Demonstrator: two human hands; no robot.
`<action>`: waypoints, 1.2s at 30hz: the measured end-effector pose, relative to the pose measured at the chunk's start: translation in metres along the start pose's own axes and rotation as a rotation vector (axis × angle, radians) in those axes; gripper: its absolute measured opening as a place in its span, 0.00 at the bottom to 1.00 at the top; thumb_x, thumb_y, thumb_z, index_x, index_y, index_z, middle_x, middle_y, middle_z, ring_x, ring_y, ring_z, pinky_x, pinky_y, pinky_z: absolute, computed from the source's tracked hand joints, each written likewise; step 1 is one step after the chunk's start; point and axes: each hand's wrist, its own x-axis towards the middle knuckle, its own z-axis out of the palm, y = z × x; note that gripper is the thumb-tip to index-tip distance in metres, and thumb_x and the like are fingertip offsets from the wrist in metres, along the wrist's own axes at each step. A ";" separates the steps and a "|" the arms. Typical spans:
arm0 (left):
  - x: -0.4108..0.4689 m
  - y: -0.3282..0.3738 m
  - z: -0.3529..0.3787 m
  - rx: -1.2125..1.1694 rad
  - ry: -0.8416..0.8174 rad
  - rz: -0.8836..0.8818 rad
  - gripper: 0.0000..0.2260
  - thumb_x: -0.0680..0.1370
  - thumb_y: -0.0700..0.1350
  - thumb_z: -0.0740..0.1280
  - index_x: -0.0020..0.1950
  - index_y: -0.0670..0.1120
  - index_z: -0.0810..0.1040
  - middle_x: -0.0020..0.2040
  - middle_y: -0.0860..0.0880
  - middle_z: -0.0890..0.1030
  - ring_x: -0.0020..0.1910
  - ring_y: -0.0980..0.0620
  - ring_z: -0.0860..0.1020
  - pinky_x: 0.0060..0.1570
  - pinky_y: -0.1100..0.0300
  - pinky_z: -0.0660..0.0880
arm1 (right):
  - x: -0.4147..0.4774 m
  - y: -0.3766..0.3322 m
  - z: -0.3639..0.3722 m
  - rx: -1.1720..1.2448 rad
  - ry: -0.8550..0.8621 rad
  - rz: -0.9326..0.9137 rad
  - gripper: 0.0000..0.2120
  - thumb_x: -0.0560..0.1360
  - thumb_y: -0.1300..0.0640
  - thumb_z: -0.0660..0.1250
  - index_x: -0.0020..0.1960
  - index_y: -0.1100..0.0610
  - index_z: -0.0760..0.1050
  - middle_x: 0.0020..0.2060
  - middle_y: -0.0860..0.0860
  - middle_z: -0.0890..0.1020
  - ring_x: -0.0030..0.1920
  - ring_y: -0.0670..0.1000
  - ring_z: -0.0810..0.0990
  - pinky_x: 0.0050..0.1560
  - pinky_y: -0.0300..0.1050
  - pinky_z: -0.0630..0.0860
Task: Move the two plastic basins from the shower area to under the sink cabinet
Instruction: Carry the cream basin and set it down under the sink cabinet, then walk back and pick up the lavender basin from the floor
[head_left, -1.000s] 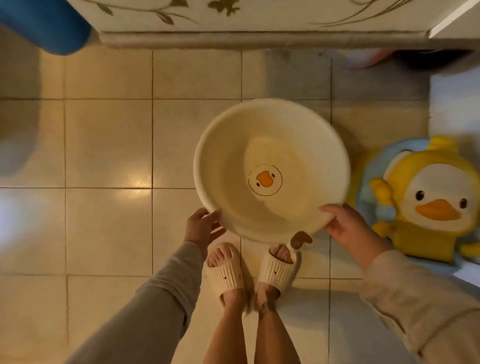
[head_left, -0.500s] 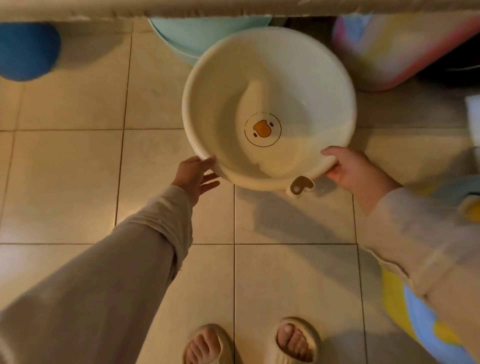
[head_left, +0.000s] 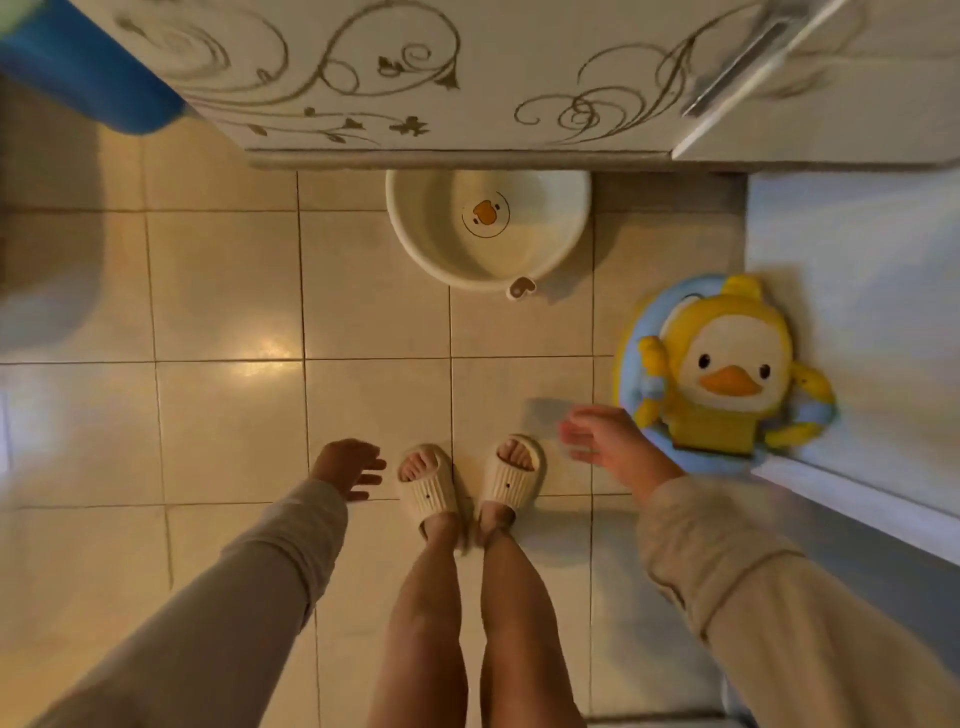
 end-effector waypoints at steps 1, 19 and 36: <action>-0.030 -0.019 -0.007 0.017 0.002 -0.052 0.05 0.80 0.40 0.56 0.50 0.41 0.71 0.45 0.41 0.76 0.35 0.47 0.73 0.36 0.60 0.66 | -0.035 0.019 -0.001 -0.013 -0.014 0.029 0.07 0.77 0.62 0.61 0.43 0.54 0.73 0.37 0.54 0.79 0.37 0.51 0.78 0.40 0.44 0.72; -0.263 -0.109 -0.069 0.084 0.030 0.075 0.03 0.77 0.38 0.61 0.46 0.40 0.74 0.46 0.41 0.78 0.32 0.49 0.74 0.33 0.61 0.69 | -0.327 0.095 -0.049 -0.198 0.079 -0.052 0.05 0.75 0.66 0.64 0.49 0.65 0.77 0.43 0.61 0.81 0.43 0.58 0.79 0.39 0.46 0.76; -0.309 -0.231 0.026 -1.090 0.341 -0.057 0.07 0.78 0.37 0.59 0.42 0.40 0.75 0.36 0.44 0.78 0.33 0.47 0.76 0.34 0.58 0.72 | -0.295 -0.072 -0.002 -1.110 -0.022 -0.266 0.10 0.73 0.68 0.60 0.33 0.60 0.68 0.28 0.56 0.72 0.29 0.53 0.70 0.27 0.39 0.66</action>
